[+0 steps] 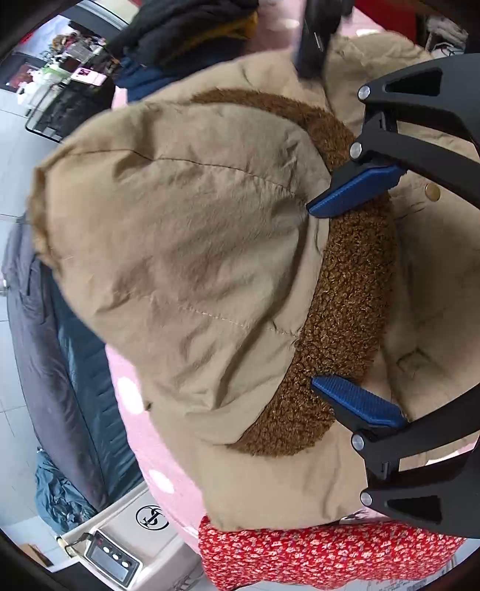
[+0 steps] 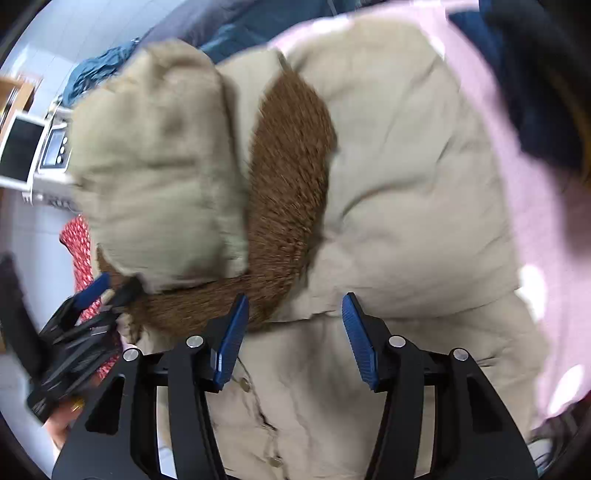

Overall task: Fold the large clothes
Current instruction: 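Fold the hood down over the folded sleeves with both tools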

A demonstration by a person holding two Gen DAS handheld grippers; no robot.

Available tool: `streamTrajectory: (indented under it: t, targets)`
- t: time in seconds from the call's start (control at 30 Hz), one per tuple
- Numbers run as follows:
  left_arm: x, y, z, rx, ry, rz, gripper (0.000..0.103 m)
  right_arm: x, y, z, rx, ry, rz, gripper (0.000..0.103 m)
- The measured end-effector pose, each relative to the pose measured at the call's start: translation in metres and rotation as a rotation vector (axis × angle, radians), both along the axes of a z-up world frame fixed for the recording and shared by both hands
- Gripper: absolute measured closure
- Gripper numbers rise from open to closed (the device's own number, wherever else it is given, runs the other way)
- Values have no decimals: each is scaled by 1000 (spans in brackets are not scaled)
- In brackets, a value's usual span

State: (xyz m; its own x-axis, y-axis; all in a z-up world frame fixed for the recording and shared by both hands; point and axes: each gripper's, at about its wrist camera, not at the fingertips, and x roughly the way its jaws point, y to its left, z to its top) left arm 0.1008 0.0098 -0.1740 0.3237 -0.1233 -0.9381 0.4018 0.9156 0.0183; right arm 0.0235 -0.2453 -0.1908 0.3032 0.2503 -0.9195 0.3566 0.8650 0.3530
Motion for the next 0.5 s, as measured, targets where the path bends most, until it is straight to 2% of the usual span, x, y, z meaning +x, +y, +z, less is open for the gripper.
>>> streamTrajectory:
  t: [0.13,0.23,0.33,0.4,0.47,0.5]
  targets:
    - [7,1,-6,0,23,9,14,9,21,35,-105,-147,127,41]
    - [11,1,-9,17,29,-10,13,32,41,46,-88,-208,205,41]
    - [13,-2,-12,20,31,-12,12,65,51,52,-41,-256,202,41]
    - [12,-5,-11,15,32,-3,11,80,48,37,-42,-204,194,39]
    - [15,-2,-15,12,41,15,9,103,48,11,-62,-77,162,39]
    - [16,0,-19,14,51,26,7,108,50,0,-51,-46,157,39]
